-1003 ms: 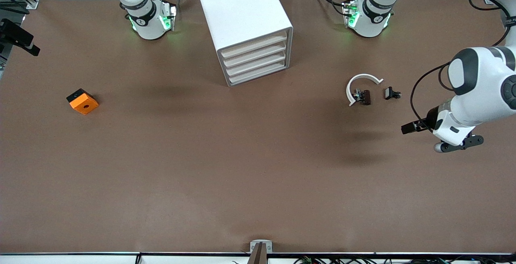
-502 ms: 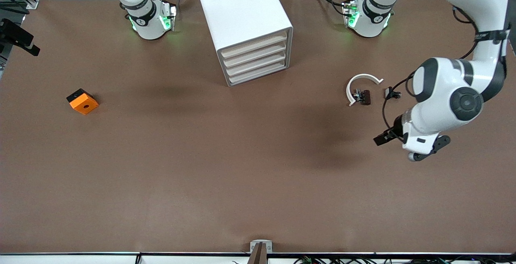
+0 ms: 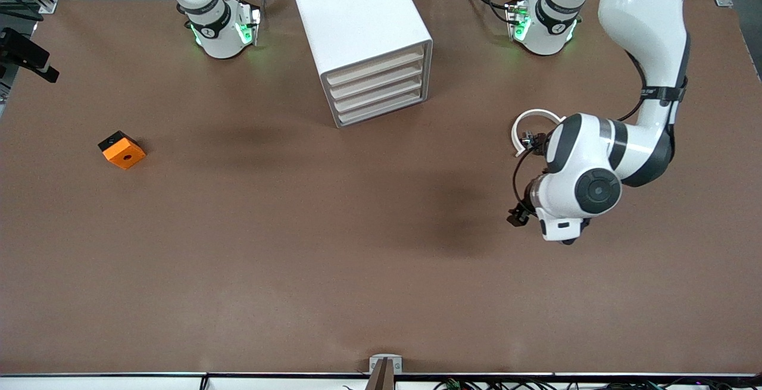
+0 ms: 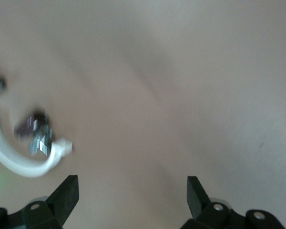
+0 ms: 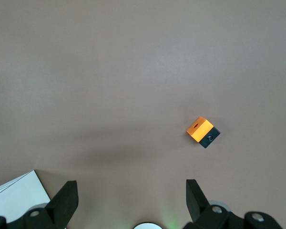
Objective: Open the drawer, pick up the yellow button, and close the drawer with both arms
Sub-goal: 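Reach the left gripper toward the front of the white drawer cabinet, then close the left gripper on the drawer handle of the cabinet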
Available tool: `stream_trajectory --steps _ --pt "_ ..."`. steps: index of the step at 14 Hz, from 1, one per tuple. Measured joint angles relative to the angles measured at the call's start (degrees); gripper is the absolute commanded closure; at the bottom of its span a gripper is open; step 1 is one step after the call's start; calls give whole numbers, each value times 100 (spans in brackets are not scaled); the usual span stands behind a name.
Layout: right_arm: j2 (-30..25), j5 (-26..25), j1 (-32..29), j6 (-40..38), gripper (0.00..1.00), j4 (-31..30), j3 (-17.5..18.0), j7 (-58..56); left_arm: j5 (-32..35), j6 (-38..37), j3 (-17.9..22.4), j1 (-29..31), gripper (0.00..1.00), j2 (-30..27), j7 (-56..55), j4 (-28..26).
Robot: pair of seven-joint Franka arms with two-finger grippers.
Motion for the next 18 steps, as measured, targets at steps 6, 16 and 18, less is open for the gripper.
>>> stream_trajectory --steps 6,16,18 --pt "0 0 0 0 0 0 0 0 -1322 -1374 -40 -9 0 401 -1183 322" --pt "0 0 0 0 0 -1 -4 0 -3782 -3045 -41 -1 0 1123 -4110 341" --pt "0 0 0 0 0 -1 -4 0 -4292 -3406 -52 -4 0 1210 -4469 347"
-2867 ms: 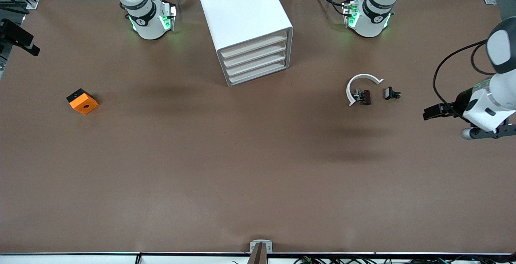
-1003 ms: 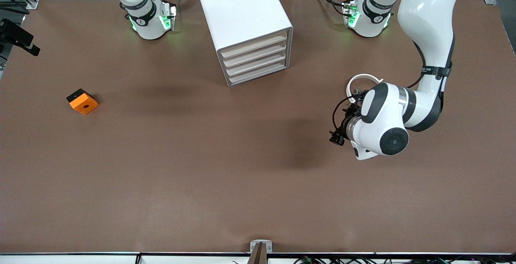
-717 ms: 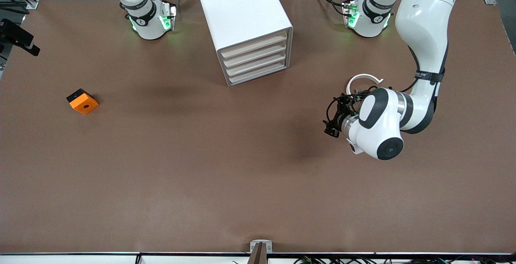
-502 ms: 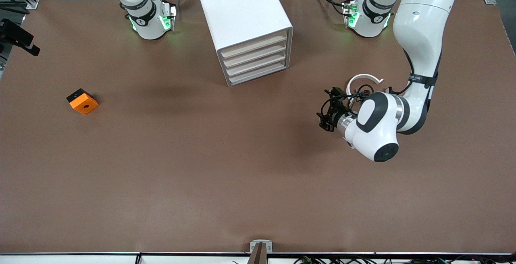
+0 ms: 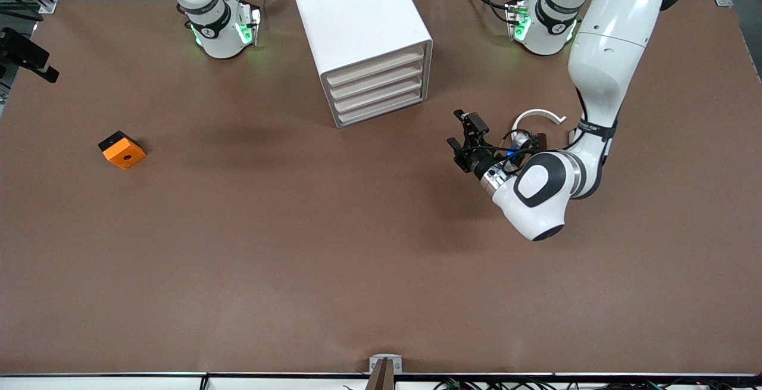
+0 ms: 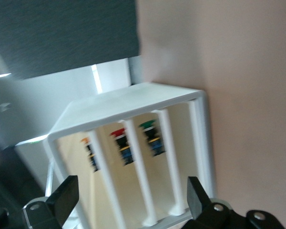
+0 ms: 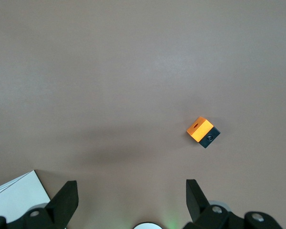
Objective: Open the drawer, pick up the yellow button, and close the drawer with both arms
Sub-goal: 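Close the left gripper on the drawer handle of the cabinet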
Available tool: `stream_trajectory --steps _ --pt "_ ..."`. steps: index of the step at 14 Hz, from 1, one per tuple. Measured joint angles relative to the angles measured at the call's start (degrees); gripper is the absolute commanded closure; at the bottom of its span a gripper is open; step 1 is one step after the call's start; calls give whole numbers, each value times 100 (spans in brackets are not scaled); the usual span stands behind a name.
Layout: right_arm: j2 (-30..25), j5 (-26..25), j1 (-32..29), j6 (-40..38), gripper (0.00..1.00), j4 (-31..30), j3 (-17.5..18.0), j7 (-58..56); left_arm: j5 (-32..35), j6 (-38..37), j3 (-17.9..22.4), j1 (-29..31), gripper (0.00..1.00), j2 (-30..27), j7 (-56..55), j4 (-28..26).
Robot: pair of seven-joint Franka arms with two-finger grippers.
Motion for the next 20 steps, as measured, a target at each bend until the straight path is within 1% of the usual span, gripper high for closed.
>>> stream_trajectory --steps 2,4,5,6,7,9,10,15,20 --pt "0 0 0 0 0 0 -1 0 -207 -293 -151 6 0 7 -329 8" --pt "0 0 0 0 0 0 -2 0 -294 -425 -438 1 0 7 -722 22" --pt "0 0 0 0 0 0 -2 0 -388 -435 -552 -11 16 6 -899 27" --pt "0 0 0 0 0 0 -2 0 -490 -438 -609 -36 23 7 -1058 28" --pt "0 0 0 0 0 0 -3 0 -551 -442 -629 -75 24 7 -1148 28" --pt "0 0 0 -1 0 0 -3 0 -596 -451 -631 -172 33 10 -1202 28" --pt "0 0 0 -4 0 -1 -4 0 -597 -452 -631 -220 34 18 -1216 27" --pt "0 0 0 -5 0 -1 -6 0 -597 -443 -631 -339 34 180 -1235 4" --pt "0 0 0 -5 0 -1 -8 0 -597 -444 -631 -587 34 261 -1415 -256"
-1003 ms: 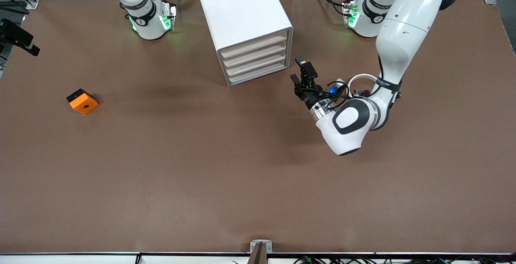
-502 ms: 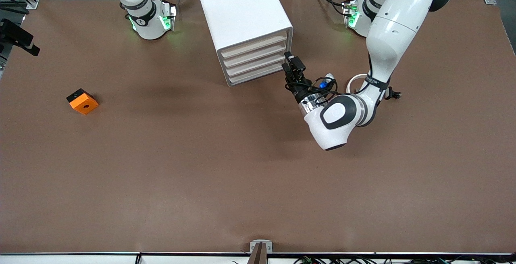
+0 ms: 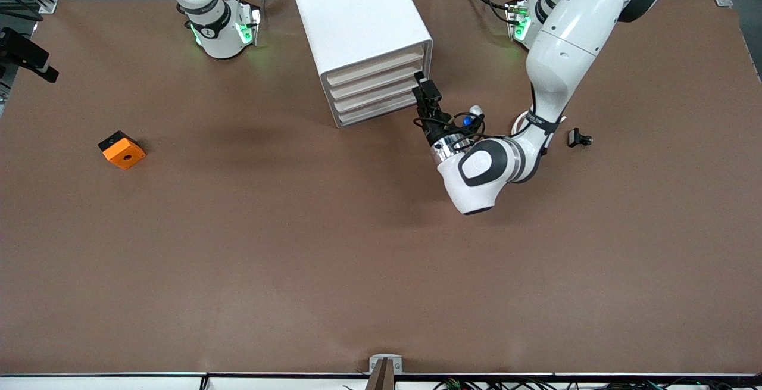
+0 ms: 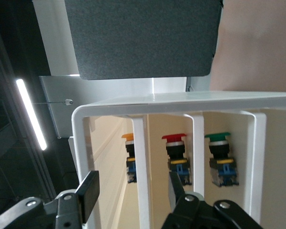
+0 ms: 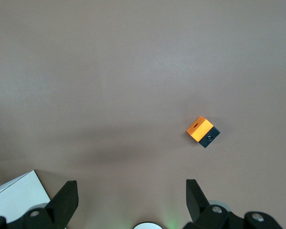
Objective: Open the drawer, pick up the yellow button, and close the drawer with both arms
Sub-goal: 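Close the left gripper on the drawer handle of the cabinet, then pull the drawer open with the left gripper while the right gripper reaches over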
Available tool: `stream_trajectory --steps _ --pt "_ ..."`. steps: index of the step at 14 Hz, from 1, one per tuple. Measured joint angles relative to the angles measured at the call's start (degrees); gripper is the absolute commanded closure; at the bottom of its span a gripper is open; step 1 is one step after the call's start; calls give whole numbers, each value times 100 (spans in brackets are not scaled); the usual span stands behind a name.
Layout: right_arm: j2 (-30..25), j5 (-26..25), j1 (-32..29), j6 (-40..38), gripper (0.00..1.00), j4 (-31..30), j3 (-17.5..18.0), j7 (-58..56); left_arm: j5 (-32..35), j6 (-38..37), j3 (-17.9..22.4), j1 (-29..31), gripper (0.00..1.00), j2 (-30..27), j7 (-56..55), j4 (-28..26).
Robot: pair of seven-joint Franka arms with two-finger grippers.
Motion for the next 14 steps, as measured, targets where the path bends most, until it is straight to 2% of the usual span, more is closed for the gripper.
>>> stream_trajectory --steps 7,11,14 --pt "-1 0 -4 17 0 110 -9 -1 -8 -77 -27 -426 36 -59 -282 -379" --pt "38 -3 -8 17 0 105 -34 0 -10 -131 -55 -504 43 -283 -457 -462" --pt "204 -4 -181 25 0 86 -49 -5 -10 -124 -54 -546 44 -409 -520 -623"
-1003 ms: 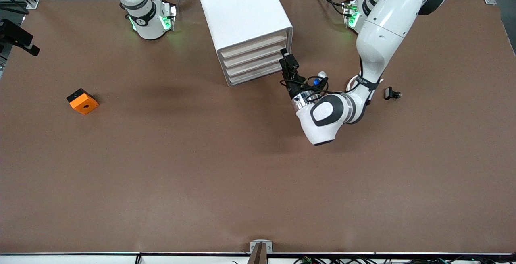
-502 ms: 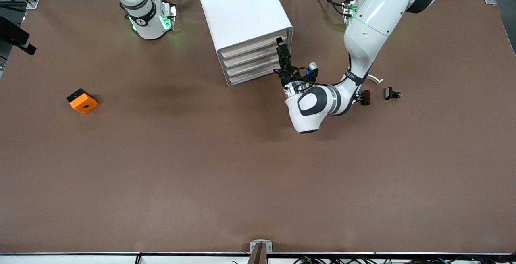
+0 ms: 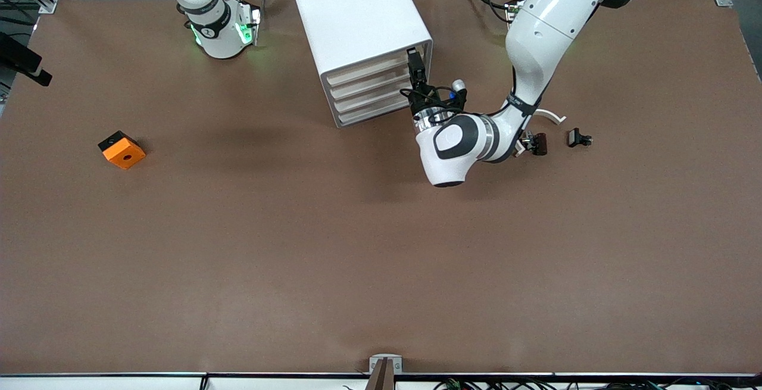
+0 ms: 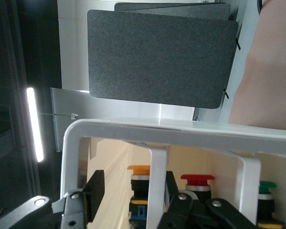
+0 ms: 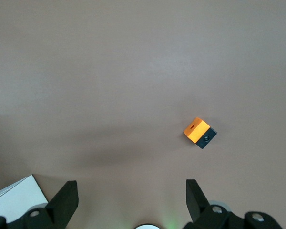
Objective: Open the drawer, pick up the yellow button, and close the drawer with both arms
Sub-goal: 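Pull the drawer open with the left gripper while the right gripper reaches over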
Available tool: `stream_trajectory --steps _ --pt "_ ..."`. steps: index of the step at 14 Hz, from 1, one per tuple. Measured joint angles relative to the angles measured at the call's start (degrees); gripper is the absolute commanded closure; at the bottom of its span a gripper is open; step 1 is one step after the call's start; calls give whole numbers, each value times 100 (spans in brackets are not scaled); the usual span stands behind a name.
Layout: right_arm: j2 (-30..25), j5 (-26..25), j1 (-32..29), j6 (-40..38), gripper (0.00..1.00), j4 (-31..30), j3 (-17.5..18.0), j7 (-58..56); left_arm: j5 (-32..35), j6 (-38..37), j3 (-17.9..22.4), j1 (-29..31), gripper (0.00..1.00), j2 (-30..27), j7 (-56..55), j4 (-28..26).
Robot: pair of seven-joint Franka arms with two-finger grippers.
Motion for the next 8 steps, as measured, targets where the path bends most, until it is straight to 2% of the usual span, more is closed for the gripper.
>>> stream_trajectory --steps 2,6,8 --pt "310 4 -110 36 0 -15 -3 -28 0 45 0 -51 47 -1 0 -46" --pt "772 2 -118 162 0 37 24 -399 0 195 0 -119 84 -1 -1 -74" --pt "920 1 -120 161 0 37 22 -446 1 273 8 -119 91 -1 -1 -86"
